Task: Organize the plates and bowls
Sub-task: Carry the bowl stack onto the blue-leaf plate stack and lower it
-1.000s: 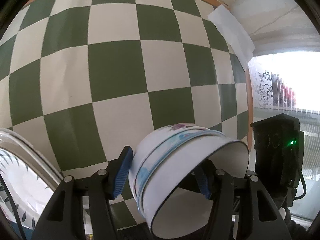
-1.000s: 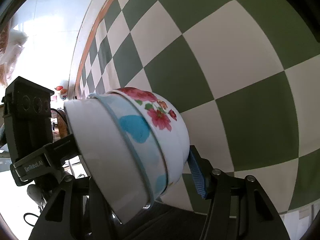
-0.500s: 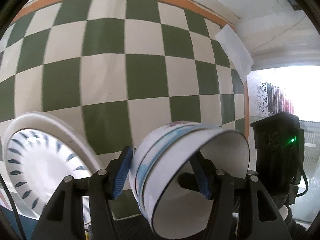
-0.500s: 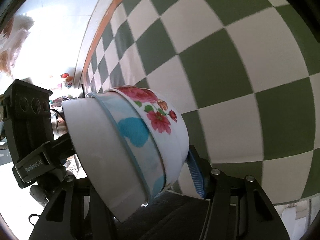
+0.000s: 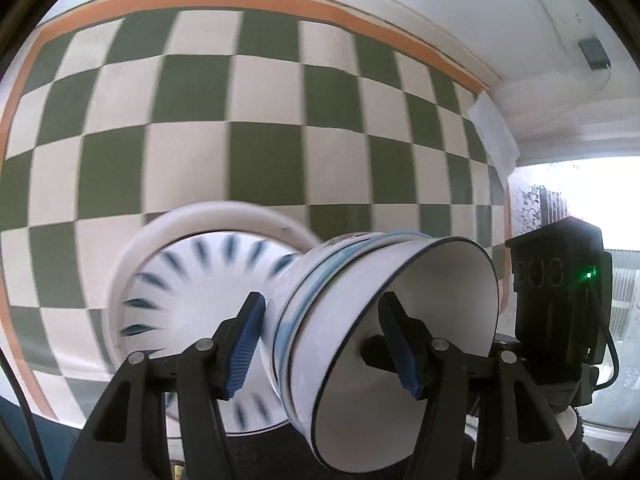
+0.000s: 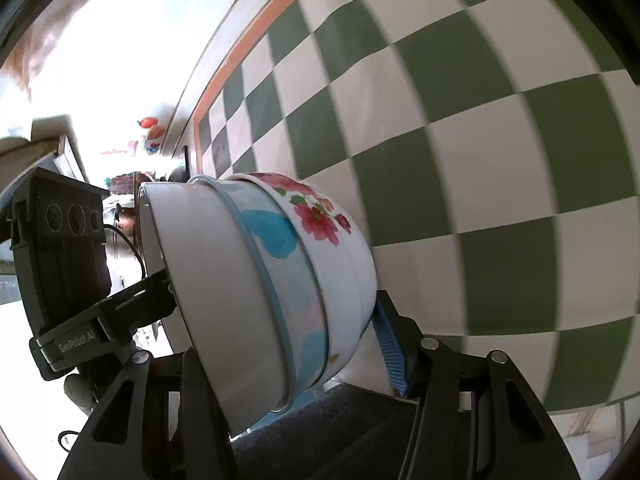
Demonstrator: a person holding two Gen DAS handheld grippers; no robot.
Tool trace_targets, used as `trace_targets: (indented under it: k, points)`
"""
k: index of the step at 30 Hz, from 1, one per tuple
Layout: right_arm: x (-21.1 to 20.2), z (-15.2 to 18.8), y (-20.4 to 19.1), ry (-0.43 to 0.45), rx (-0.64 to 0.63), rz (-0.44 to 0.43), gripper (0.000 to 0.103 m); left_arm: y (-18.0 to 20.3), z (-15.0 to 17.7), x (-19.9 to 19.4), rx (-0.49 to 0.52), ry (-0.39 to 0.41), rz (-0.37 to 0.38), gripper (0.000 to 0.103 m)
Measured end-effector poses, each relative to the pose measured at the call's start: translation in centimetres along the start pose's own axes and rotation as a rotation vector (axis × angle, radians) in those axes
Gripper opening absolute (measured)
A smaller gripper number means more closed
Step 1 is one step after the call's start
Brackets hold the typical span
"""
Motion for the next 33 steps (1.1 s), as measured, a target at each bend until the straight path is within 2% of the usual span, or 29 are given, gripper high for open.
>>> trace_targets:
  k: [8,14,23,33]
  points:
    - [5.2,1.7,-3.3,-0.043,-0.047,0.007,0.056,-5.3,0.5,-0.7,-0.043,-0.005,-0.014,0.055]
    - [8.3,2.1,-4.2,-0.055,-0.062,0.022,0.055,-7.1,0.6,-0.2,-0.051,-0.015,-0.008,0.055]
    - [9.5,2.0,-4.4,-0.048,-0.071,0.054,0.055,-7.5,0.7,0.4,-0.049,-0.025,0.001,0.055]
    - [8.3,2.0,-3.5,-0.039,-0.066,0.053,0.055,-7.2,0.8,0.4,-0.034,-0.023,-0.001,0.055]
Point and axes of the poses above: each gripper's, at about its wrist camera, not at the fingertips, and x roughly the way its jaws point, y to its right, z to its underside, the point moved 5 cm from there along x, roughly the way its jaws point, and after that the axes turned 7 degrees about y, right-handed, at the moved point
